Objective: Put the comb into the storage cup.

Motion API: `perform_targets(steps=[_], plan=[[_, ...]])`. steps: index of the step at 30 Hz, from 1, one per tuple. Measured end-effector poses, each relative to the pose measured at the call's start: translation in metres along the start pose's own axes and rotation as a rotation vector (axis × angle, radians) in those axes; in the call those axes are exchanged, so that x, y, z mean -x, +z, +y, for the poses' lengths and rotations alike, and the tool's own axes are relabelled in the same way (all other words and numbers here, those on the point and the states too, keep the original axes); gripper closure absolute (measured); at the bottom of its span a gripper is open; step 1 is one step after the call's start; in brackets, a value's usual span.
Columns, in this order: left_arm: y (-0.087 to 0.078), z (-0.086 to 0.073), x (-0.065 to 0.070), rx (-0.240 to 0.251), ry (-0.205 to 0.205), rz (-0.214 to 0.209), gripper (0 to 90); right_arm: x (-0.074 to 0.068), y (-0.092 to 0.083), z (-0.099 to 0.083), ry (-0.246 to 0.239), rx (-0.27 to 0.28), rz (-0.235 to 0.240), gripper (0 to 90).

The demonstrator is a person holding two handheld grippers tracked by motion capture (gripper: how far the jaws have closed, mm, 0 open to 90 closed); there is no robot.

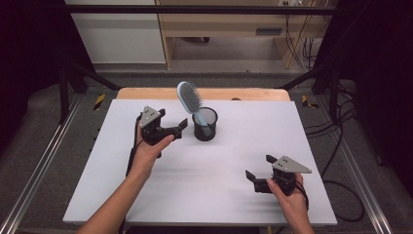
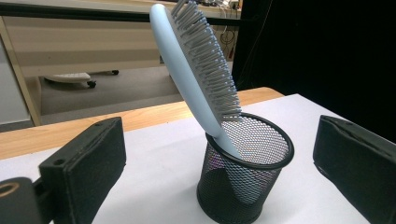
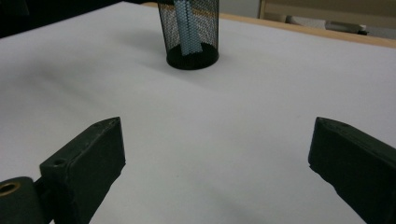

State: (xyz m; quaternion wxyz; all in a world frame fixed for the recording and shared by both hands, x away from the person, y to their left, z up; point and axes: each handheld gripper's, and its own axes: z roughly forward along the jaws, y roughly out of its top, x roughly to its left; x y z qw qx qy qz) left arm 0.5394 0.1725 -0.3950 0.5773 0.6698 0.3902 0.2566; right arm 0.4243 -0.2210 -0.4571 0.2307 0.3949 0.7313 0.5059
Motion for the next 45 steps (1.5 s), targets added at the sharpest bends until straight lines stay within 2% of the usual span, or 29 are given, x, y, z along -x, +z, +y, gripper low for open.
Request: perform_targets(steps=[6,8,10,12,13,16,23,25,30,34,37,41,45], plan=[[-0.012,0.001,-0.005,0.025,-0.016,0.0,2.5,0.0,-0.004,0.007,0.036,0.043,-0.033,3.5],[-0.014,-0.001,-0.008,0.027,-0.028,0.005,2.6,0.002,-0.003,0.01,0.026,0.037,-0.041,3.8],[-0.018,-0.003,-0.011,0.03,-0.036,0.01,2.4,0.004,-0.003,0.012,0.037,0.027,-0.049,5.1],[-0.022,-0.004,-0.014,0.035,-0.04,0.014,2.4,0.005,-0.005,0.015,0.007,0.028,-0.064,4.8],[-0.024,-0.004,-0.015,0.04,-0.043,0.016,2.4,0.005,-0.006,0.016,-0.002,0.035,-0.072,5.1],[-0.031,-0.003,-0.021,0.05,-0.051,0.026,2.4,0.01,-0.014,0.018,0.015,0.073,-0.078,6.1],[-0.047,-0.001,-0.032,0.07,-0.058,0.049,2.4,0.019,-0.022,0.007,0.022,0.111,-0.129,5.2],[-0.052,-0.001,-0.036,0.068,-0.054,0.058,2.4,0.021,-0.022,0.001,0.031,0.139,-0.144,4.1],[-0.066,-0.003,-0.044,0.071,-0.055,0.074,2.4,0.022,-0.025,-0.005,0.037,0.15,-0.146,3.8],[-0.075,-0.005,-0.05,0.074,-0.063,0.091,2.4,0.019,-0.022,-0.009,0.039,0.134,-0.128,3.8],[-0.083,-0.006,-0.054,0.077,-0.06,0.1,2.4,0.018,-0.02,-0.009,0.021,0.122,-0.119,3.7],[-0.093,-0.006,-0.058,0.074,-0.046,0.105,2.4,0.017,-0.02,-0.01,0.009,0.112,-0.112,3.7],[-0.104,-0.006,-0.06,0.082,-0.011,0.103,2.4,0.015,-0.02,-0.01,-0.001,0.107,-0.107,3.7]])
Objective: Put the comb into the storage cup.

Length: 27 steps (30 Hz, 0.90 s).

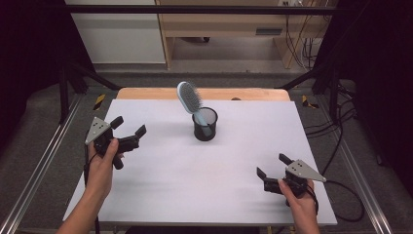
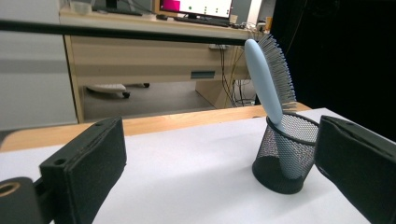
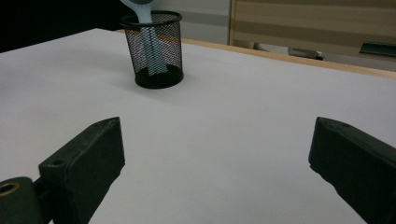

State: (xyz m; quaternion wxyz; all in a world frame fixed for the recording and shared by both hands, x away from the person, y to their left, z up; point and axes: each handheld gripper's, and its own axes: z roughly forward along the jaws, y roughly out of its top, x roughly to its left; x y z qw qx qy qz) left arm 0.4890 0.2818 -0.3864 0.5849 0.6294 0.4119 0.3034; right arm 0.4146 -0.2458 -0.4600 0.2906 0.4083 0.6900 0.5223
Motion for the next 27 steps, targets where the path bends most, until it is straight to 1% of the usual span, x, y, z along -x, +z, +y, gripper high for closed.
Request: perform_targets(steps=[2,7,12,18,22,27], plan=[[-0.005,0.0,-0.002,0.003,0.007,0.005,2.3,0.0,0.001,0.0,-0.008,-0.001,0.003,3.7],[-0.015,-0.001,-0.006,0.007,0.04,0.014,2.3,-0.001,0.001,0.0,-0.012,-0.006,0.008,3.7],[-0.026,-0.004,-0.01,0.018,0.061,0.023,2.3,-0.002,0.002,-0.001,-0.02,-0.009,0.012,3.7],[-0.037,-0.014,-0.012,0.024,0.065,0.025,2.3,-0.003,0.003,-0.001,-0.031,-0.016,0.013,3.7],[-0.042,-0.022,-0.015,0.028,0.058,0.032,2.5,-0.003,0.003,-0.001,-0.026,-0.025,0.015,3.6],[-0.049,-0.03,-0.018,0.036,0.047,0.042,2.5,-0.004,0.003,-0.001,-0.035,-0.03,0.021,3.6]])
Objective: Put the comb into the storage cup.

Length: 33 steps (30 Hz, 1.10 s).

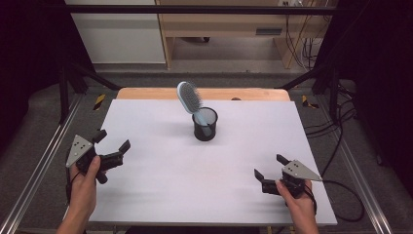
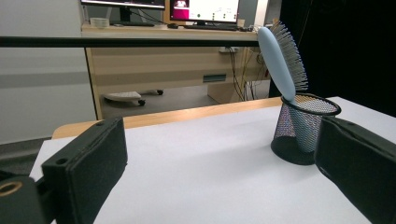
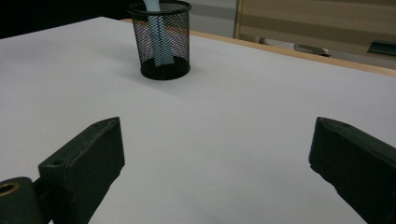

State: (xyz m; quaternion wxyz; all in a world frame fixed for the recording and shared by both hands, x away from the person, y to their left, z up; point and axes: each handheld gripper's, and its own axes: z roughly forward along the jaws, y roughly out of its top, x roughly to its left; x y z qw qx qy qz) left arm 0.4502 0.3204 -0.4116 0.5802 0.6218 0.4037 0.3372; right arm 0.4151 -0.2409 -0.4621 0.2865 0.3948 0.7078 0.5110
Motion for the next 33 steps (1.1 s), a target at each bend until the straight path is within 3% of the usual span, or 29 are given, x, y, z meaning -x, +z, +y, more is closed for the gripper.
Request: perform_targets(steps=[7,17,33], plan=[[-0.006,-0.006,-0.001,0.008,-0.005,0.003,2.6,0.0,0.0,0.0,0.0,-0.001,0.003,3.6],[-0.012,-0.012,0.004,0.013,0.035,-0.022,2.4,0.0,0.0,0.0,-0.003,-0.001,0.005,3.7],[-0.015,-0.023,0.011,0.018,0.02,-0.054,2.3,0.0,0.0,0.0,-0.004,0.0,0.005,3.7]])
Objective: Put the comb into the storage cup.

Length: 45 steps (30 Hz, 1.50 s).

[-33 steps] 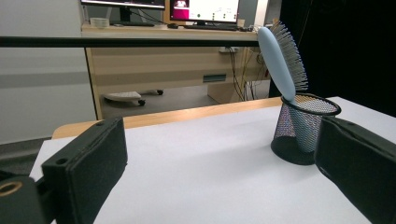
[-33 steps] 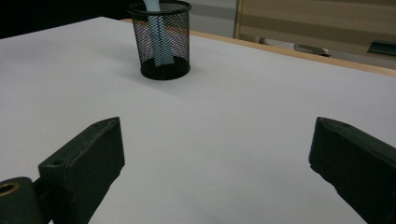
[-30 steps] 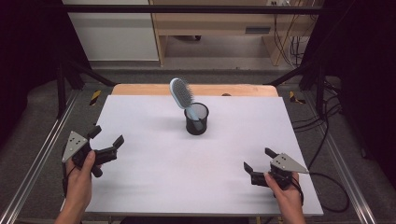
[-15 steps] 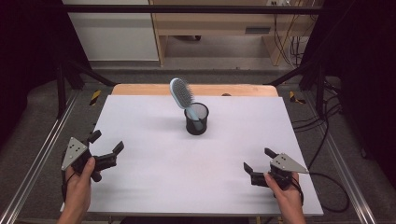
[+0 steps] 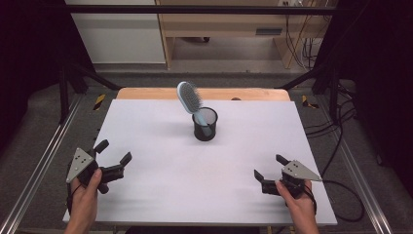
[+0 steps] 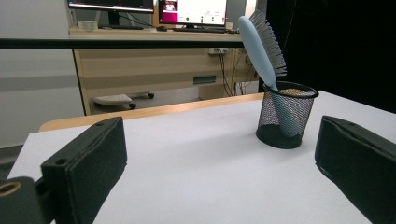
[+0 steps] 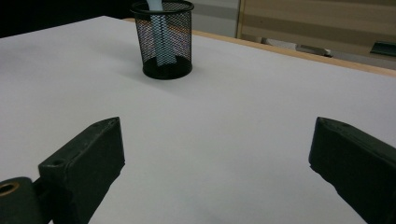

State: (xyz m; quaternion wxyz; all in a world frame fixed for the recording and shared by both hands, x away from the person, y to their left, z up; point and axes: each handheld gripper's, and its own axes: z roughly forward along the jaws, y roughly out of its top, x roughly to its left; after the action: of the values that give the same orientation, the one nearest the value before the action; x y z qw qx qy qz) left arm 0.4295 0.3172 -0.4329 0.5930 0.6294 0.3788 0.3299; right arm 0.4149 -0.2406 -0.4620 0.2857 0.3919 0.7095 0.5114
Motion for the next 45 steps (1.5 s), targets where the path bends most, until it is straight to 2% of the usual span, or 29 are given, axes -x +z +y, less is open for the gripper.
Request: perform_targets(steps=[23,30,41,45], plan=[[0.002,-0.014,0.013,-0.036,-0.005,-0.036,2.2,-0.002,0.001,0.0,-0.024,-0.001,0.013,3.6],[0.0,-0.017,0.015,-0.052,0.014,-0.038,2.3,-0.002,0.001,0.0,-0.029,-0.002,0.017,3.6],[-0.006,-0.02,0.019,-0.068,0.018,-0.05,2.3,-0.002,0.002,-0.001,-0.033,-0.002,0.022,3.6],[-0.009,-0.022,0.021,-0.074,0.035,-0.053,2.3,-0.002,0.001,-0.001,-0.036,-0.001,0.022,3.6]])
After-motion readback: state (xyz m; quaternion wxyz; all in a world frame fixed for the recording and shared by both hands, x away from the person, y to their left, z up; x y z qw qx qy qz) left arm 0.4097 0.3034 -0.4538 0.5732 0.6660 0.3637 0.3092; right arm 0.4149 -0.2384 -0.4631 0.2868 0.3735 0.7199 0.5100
